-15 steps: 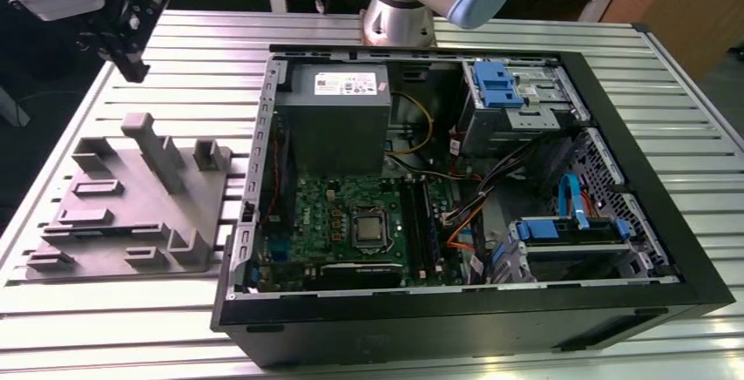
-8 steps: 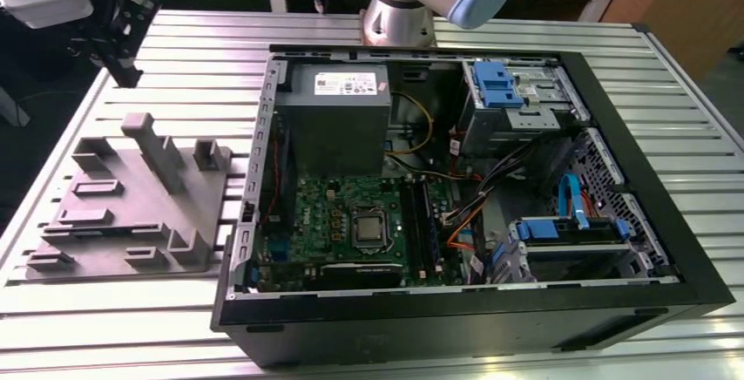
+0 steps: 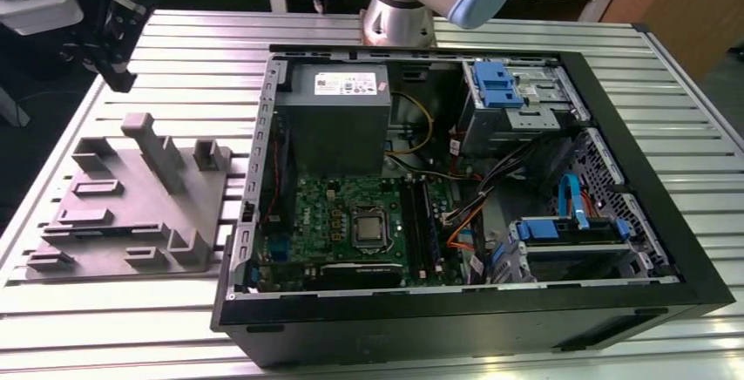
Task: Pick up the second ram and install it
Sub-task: 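Reach for the second ram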
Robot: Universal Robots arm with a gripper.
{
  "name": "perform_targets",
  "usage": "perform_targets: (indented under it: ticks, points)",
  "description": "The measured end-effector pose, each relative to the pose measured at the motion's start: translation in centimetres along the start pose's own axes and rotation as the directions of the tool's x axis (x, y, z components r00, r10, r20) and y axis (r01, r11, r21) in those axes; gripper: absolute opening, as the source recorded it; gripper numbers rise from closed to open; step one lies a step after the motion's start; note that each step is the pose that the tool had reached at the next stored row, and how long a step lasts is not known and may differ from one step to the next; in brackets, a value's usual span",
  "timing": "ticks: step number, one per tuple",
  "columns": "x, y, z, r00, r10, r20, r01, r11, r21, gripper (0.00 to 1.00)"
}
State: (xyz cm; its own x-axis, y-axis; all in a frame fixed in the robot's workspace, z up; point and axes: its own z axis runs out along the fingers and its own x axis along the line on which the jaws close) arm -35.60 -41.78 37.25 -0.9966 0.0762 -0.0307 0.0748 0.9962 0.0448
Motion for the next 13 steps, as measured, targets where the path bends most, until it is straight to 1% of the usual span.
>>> perform_targets:
  ticks: [13]
  points:
    - [0.62,-0.82,0.24,1.0000,0.000,-0.0001,0.000,1.0000,0.0001,0.10]
